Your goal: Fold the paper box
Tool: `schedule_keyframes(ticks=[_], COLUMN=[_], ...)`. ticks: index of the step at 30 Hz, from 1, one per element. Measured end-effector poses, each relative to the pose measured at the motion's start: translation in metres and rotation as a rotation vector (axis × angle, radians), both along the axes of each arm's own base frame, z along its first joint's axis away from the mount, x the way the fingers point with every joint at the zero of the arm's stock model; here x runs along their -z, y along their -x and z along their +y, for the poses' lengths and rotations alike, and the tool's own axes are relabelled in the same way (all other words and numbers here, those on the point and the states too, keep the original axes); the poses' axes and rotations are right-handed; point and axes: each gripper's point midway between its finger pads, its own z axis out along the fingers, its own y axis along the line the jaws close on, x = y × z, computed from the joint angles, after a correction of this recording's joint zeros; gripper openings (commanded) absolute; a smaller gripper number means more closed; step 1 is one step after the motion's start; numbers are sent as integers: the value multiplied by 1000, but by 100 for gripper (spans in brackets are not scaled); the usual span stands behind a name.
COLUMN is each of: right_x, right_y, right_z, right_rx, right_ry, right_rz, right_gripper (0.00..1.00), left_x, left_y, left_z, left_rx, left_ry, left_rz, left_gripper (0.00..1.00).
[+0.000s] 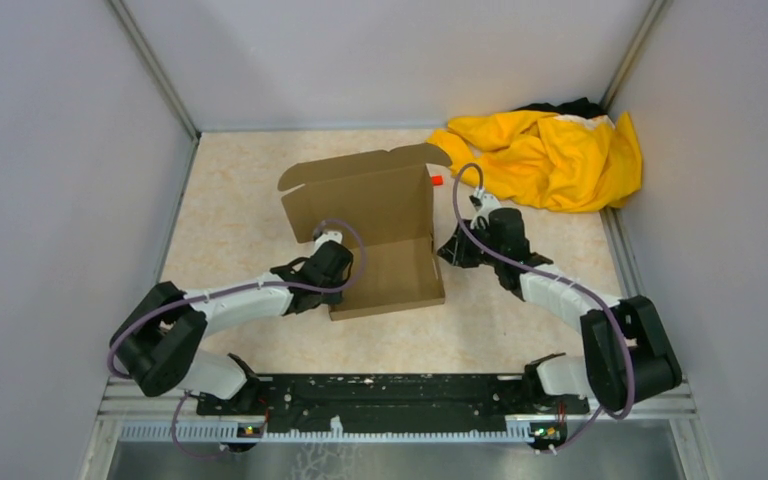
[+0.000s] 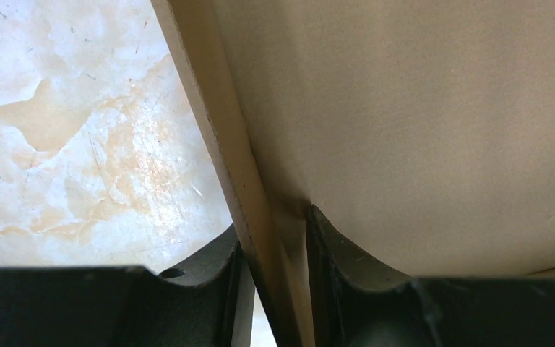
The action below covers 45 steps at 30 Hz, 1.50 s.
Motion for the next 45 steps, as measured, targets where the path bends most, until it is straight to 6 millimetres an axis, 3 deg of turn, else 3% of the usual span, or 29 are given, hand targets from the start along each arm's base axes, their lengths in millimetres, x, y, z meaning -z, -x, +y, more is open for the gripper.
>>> schedule_keyframes(ticks=[6,13,22,26,29,31,32,33,39,45], right_x=[-21,-46,-25,-33,-47,-58,-62,-68,-87,-85], right_y=[5,-16,-52,-67,-82,-93,-97,-102,-109,-109], right_z=[-5,-3,6,-3,-14,-25,-30,-34,-34,-35], right_rx=[21,27,17,60,100,134,144,154,120,104], right_ry=[-5,6,46,81,94,97,100,102,93,107], right_rz=[-77,-165,-164,-207,-256,-291,-304,-317,-367,-371], right_gripper=[39,50,51,51,43,22,7,2,0,1], left_x=[0,-1,-1,-1,-1,-1,-1,-1,-1,-2], left_y=[-2,-2,-2,-2,-1,-1,-1,0,0,0], left_z=[-3,-11,-16,-17,-18,-19,-19,-20,-22,-23], left_rx=[4,21,37,48,64,72,76,79,103,117], left_ry=[0,13,15,13,10,8,7,7,5,-7], left_rz=[-2,-11,-19,-22,-23,-22,-22,-22,-20,-17], left_gripper=[36,36,36,36,36,36,36,36,36,36])
